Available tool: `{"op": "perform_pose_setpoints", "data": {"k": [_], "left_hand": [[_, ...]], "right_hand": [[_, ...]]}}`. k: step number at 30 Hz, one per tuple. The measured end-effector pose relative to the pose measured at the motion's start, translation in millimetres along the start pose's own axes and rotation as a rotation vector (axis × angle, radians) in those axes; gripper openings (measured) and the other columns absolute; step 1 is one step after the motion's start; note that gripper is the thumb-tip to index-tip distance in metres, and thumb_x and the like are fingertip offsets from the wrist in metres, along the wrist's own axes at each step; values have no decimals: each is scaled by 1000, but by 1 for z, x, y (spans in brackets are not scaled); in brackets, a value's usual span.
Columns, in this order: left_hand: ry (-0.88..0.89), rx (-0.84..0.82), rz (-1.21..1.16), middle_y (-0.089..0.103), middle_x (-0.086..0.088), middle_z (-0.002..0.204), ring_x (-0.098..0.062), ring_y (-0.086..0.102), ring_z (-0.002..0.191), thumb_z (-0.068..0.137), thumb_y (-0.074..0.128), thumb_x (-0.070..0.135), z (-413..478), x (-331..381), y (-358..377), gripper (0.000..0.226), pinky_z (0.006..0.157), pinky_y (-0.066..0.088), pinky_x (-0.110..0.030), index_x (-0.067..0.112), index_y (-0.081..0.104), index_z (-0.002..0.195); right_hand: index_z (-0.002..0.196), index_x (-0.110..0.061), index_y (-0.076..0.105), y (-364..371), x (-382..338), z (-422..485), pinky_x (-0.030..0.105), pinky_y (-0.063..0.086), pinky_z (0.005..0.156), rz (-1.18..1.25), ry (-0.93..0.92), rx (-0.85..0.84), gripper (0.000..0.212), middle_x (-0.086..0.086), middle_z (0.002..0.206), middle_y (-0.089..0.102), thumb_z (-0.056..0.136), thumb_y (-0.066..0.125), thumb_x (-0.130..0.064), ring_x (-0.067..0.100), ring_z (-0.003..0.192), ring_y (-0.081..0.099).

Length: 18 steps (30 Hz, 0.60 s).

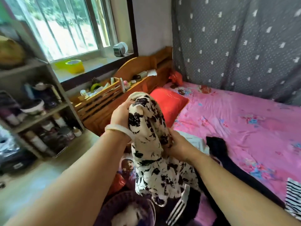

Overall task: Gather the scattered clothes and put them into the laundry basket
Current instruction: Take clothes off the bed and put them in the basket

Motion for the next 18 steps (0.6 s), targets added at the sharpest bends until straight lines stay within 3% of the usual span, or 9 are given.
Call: {"op": "perform_pose_setpoints", "data": {"k": [3, 5, 6, 8, 10, 13, 16, 18], "left_hand": [[90, -8, 4, 63, 0, 77, -13, 58, 71, 88, 59, 22, -18, 35, -16, 44, 65, 48, -27, 3, 56, 126], [106, -6, -9, 62, 4, 69, -11, 55, 67, 97, 44, 22, -26, 52, -38, 39, 60, 47, -24, 1, 52, 130], [63, -53, -28, 65, 4, 63, -12, 60, 64, 100, 39, 22, -28, 54, -46, 35, 58, 49, -25, 2, 56, 123], [-26, -111, -63, 68, -1, 55, -12, 67, 52, 101, 34, 23, -40, 57, -65, 31, 47, 52, -19, 6, 61, 100], [-59, -94, -44, 65, 0, 49, -7, 63, 43, 98, 38, 18, -50, 56, -86, 25, 41, 50, -15, 8, 59, 90], [-142, -138, -47, 64, -3, 54, -12, 64, 49, 95, 39, 15, -62, 45, -114, 29, 53, 53, -19, 6, 61, 78], [-211, -126, -13, 66, -8, 66, -20, 65, 56, 95, 43, 18, -71, 31, -131, 28, 61, 55, -24, 3, 66, 89], [-213, -150, 52, 69, -10, 85, -23, 67, 71, 92, 52, 25, -79, 25, -137, 29, 76, 54, -32, 9, 68, 109]], "right_hand": [[79, -31, 62, 15, -8, 3, 17, 42, 58, 73, 64, 57, 25, -18, 68, 60, 85, 63, -7, -4, 58, 52], [72, -22, 64, 22, -20, 4, 21, 43, 53, 211, 99, 63, 24, -11, 57, 62, 93, 59, -13, 1, 47, 53], [74, -19, 66, 25, -24, 4, 19, 46, 52, 269, 116, 52, 22, -9, 58, 65, 95, 58, -16, 2, 50, 58], [88, -13, 70, 34, -30, 2, 21, 55, 63, 374, 167, -16, 18, 1, 79, 75, 93, 61, -28, 10, 71, 69], [104, -14, 70, 42, -32, -1, 34, 58, 82, 369, 249, -100, 43, 5, 99, 75, 84, 65, -52, 18, 91, 72], [114, -17, 66, 58, -38, -8, 45, 54, 92, 299, 307, -201, 76, 6, 105, 74, 67, 64, -76, 25, 99, 71], [115, -11, 65, 72, -49, -18, 45, 52, 96, 434, 346, -265, 63, 13, 107, 73, 75, 63, -60, 29, 101, 70], [121, -4, 62, 80, -54, -22, 40, 58, 82, 660, 388, -283, 56, 19, 102, 73, 86, 58, -47, 30, 91, 72]]}}
Point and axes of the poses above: each hand's wrist, its own z-axis towards the middle knuckle, its own y-axis out of the palm, x = y × z, the point moved 4 cm from there along z, towards the middle knuckle
